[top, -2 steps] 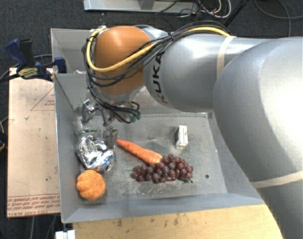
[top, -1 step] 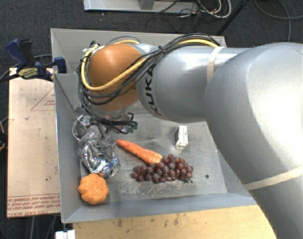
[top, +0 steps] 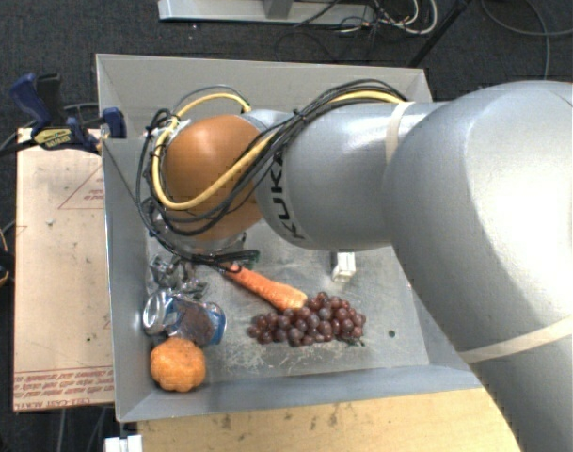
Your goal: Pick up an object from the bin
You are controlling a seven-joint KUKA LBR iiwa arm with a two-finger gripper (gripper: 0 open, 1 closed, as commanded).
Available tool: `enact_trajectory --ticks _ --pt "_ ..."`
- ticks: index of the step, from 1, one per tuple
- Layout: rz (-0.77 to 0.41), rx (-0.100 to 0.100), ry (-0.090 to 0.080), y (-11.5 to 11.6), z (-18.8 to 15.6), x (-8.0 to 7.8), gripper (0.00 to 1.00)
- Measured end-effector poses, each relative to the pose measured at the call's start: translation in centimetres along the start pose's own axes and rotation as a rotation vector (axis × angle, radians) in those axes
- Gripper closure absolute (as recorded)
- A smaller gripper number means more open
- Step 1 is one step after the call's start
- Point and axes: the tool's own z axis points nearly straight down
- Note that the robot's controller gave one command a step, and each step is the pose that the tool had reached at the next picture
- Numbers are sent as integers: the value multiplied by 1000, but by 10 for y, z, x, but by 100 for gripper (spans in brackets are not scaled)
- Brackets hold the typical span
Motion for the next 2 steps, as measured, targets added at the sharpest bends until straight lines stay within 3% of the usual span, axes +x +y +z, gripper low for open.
enact_trajectory --ticks 1,2 --pt "1 0 0 0 0 0 100" --pt "3 -16 24 0 -84 -2 100"
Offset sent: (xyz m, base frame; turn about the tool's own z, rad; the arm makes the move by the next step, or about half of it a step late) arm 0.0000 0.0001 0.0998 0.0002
